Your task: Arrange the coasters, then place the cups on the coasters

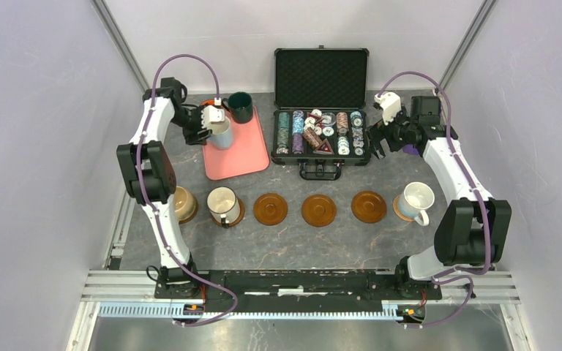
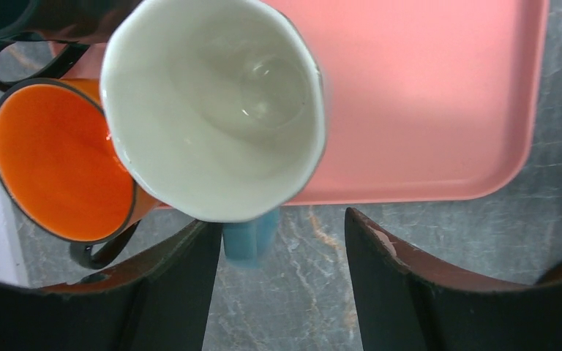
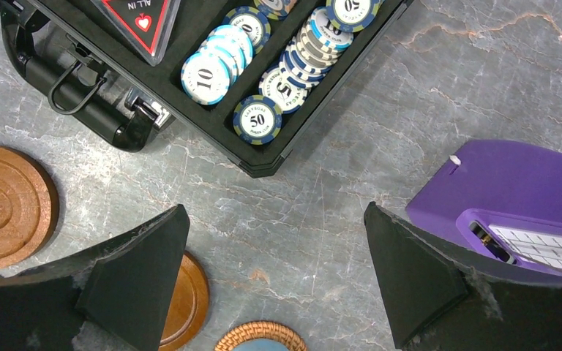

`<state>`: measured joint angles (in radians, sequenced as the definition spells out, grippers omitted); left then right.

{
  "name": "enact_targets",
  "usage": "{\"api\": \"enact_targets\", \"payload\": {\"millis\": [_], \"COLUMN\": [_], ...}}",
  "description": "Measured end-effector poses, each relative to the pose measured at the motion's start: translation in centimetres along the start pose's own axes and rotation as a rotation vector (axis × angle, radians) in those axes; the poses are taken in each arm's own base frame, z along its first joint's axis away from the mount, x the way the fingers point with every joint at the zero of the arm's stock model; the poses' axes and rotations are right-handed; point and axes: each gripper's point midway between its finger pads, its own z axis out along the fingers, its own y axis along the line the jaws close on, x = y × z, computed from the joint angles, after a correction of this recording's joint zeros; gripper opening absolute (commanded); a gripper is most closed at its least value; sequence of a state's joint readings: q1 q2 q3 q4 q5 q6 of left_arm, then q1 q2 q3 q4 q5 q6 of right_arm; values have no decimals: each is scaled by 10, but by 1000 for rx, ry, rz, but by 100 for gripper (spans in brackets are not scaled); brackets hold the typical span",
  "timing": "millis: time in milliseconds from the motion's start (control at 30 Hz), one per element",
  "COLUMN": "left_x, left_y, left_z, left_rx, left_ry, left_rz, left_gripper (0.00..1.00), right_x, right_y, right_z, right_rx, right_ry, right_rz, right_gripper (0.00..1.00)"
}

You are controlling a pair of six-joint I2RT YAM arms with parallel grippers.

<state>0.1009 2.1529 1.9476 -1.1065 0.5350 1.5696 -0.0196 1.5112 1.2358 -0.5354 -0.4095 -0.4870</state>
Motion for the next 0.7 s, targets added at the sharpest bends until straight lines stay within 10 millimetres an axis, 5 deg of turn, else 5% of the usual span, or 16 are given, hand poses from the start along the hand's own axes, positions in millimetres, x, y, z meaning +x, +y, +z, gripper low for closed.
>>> {"api": "enact_targets", "payload": {"millis": [700], "left_x": [-47], "left_y": [-64], "left_z": [8], "left_rx": [109], "left_ry": [-66], "left_rz": [-244], "left_gripper": [67], "right_x": [-2], "right_y": [4], "right_z": [1], "right_rx": [-17], "right_ry": [-23], "right_rz": [9], "right_gripper": [98]}}
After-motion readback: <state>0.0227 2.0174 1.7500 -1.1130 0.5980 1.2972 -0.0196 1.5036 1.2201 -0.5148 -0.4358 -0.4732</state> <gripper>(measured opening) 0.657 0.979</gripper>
